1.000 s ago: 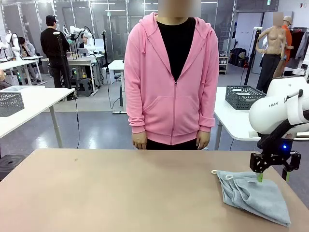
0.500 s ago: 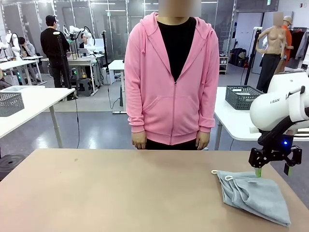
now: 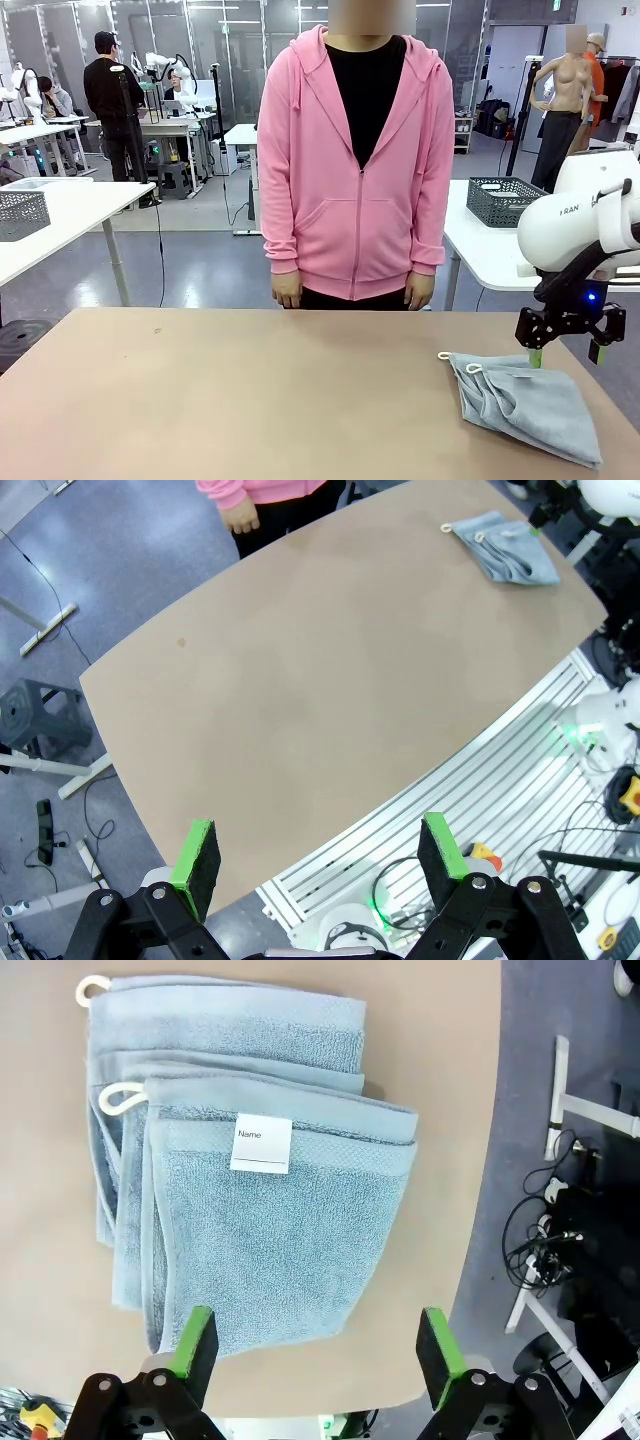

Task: Fold the towels and place them in the basket.
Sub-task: Stack the folded Towel with hook on the right side of the table.

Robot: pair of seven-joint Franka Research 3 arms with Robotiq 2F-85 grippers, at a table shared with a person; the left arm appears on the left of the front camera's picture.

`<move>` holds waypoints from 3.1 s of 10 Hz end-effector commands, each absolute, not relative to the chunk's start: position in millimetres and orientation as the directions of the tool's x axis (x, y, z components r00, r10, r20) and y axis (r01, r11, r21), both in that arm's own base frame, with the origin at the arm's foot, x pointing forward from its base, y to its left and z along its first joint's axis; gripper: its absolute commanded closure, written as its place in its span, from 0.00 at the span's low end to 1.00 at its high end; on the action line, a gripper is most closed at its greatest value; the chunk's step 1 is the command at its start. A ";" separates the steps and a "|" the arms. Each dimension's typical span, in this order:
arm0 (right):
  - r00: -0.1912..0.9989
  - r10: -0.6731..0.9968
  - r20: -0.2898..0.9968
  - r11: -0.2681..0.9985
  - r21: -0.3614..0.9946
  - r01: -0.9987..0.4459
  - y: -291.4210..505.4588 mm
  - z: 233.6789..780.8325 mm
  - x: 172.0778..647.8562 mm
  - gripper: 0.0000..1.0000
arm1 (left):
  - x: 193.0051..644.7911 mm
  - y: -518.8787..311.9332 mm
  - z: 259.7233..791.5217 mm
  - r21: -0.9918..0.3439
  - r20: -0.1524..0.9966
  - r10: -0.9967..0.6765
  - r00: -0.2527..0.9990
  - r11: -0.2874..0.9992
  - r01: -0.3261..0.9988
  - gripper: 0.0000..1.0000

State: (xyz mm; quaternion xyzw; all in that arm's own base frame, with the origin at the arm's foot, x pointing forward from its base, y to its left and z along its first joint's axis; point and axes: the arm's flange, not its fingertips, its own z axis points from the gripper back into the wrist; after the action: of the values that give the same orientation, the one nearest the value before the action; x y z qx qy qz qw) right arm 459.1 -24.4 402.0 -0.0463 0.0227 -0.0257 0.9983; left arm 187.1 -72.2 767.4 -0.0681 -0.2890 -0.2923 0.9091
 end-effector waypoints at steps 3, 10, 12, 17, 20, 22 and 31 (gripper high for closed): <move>0.997 -0.054 -0.046 0.994 -0.094 0.049 -24.6 400.7 458.5 0.00 | 187.8 -72.9 767.2 0.046 0.573 -0.494 0.654 0.816 0.576 0.00; 0.986 -0.026 0.165 0.997 -0.063 0.036 -43.5 519.4 440.0 0.00 | 187.8 -72.9 767.2 0.046 0.573 -0.494 0.654 0.816 0.576 0.00; 0.973 0.057 0.223 0.998 -0.015 -0.055 -58.4 580.4 403.1 0.00 | 187.8 -72.9 767.2 0.046 0.573 -0.494 0.654 0.816 0.576 0.00; 0.851 0.217 0.478 0.921 0.189 -0.341 -56.1 716.5 259.8 0.00 | 187.8 -72.9 767.2 0.046 0.573 -0.494 0.654 0.816 0.576 0.00; 0.844 0.228 0.486 0.931 0.146 -0.336 -37.9 722.6 216.4 0.00 | 187.8 -72.9 767.2 0.046 0.573 -0.494 0.654 0.816 0.576 0.00; 0.883 0.164 0.440 0.957 0.145 -0.250 -36.6 713.7 222.2 0.00 | 187.8 -72.9 767.2 0.046 0.573 -0.494 0.654 0.816 0.576 0.00; 0.841 0.241 0.485 0.921 0.161 -0.356 -38.0 728.2 213.0 0.00 | 187.8 -72.9 767.2 0.046 0.573 -0.494 0.654 0.816 0.576 0.00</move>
State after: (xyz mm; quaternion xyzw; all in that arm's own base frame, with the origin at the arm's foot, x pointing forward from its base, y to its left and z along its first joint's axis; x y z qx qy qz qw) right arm 213.6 -37.6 727.1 0.1157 -0.2319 0.1473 0.9545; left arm 187.1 -72.3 767.4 -0.0679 -0.2889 -0.2922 0.9091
